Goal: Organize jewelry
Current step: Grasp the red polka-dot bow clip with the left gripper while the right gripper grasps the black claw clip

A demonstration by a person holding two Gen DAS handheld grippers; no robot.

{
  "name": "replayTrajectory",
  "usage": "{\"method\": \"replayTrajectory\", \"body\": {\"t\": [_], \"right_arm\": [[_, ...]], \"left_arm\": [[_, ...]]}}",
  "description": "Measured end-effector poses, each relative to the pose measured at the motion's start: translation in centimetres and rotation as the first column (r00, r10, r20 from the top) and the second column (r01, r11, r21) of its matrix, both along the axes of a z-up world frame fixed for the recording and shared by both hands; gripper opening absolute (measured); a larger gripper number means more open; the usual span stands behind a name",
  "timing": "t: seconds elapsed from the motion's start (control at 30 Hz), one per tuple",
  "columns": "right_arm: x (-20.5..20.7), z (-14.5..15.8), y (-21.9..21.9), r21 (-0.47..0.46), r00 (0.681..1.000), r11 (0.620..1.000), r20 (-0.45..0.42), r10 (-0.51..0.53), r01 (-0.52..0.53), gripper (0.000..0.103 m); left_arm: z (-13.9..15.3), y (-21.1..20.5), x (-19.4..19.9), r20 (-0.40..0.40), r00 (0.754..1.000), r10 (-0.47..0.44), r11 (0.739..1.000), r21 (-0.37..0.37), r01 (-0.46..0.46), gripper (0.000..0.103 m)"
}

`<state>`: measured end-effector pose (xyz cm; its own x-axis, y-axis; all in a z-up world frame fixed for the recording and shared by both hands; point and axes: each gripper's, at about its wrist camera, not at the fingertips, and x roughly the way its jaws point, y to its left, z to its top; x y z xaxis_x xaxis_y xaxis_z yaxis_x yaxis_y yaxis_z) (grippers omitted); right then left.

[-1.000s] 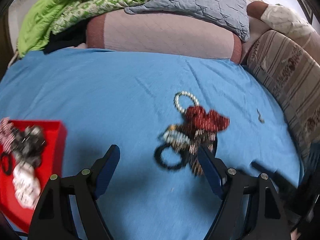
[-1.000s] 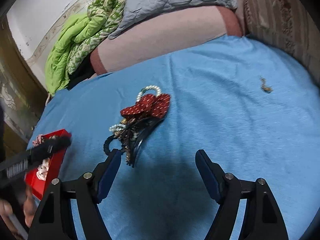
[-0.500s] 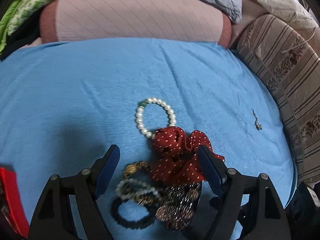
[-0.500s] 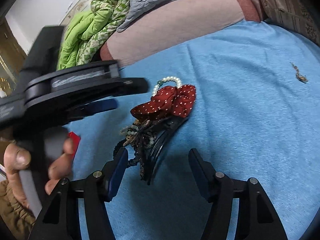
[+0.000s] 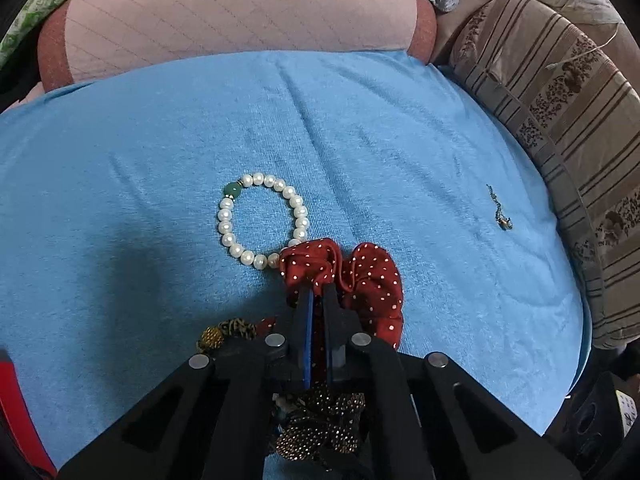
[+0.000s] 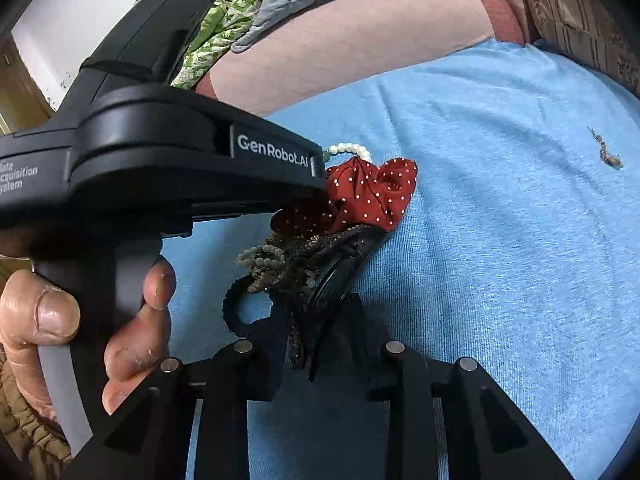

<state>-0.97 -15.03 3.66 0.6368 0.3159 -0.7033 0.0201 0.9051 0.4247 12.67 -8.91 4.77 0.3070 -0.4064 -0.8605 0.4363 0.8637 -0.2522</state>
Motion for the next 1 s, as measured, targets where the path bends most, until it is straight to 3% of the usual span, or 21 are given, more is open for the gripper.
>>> {"method": "replayTrajectory", "body": {"t": [0.37, 0.6, 0.7, 1.0], "right_arm": [[-2.8, 1.0, -1.1, 0.021, 1.0, 0.999, -0.003, -0.027, 0.027, 0.028], [-5.3, 2.3, -1.4, -0.019, 0.999, 0.999, -0.009, -0.046, 0.046, 0.027], [-7.1, 3.4, -1.5, -0.054, 0.997, 0.997, -0.039, -0.064, 0.062, 0.02], [-10.5, 5.0, -1.4, -0.102, 0.998, 0.993, -0.024, -0.058, 0.056, 0.019]], "left_arm": [[4.0, 2.0, -3.6, 0.081, 0.996, 0.038, 0.999, -0.021, -0.037, 0.004], [6.0, 4.0, -8.5, 0.122, 0.989, 0.08, 0.997, -0.031, -0.077, 0.004], [6.7, 4.8, -11.1, 0.143, 0.987, 0.075, 0.997, -0.035, -0.071, 0.004], [6.3, 8.1, -16.0, 0.129, 0.986, 0.104, 0.994, -0.036, -0.1, 0.004]]}}
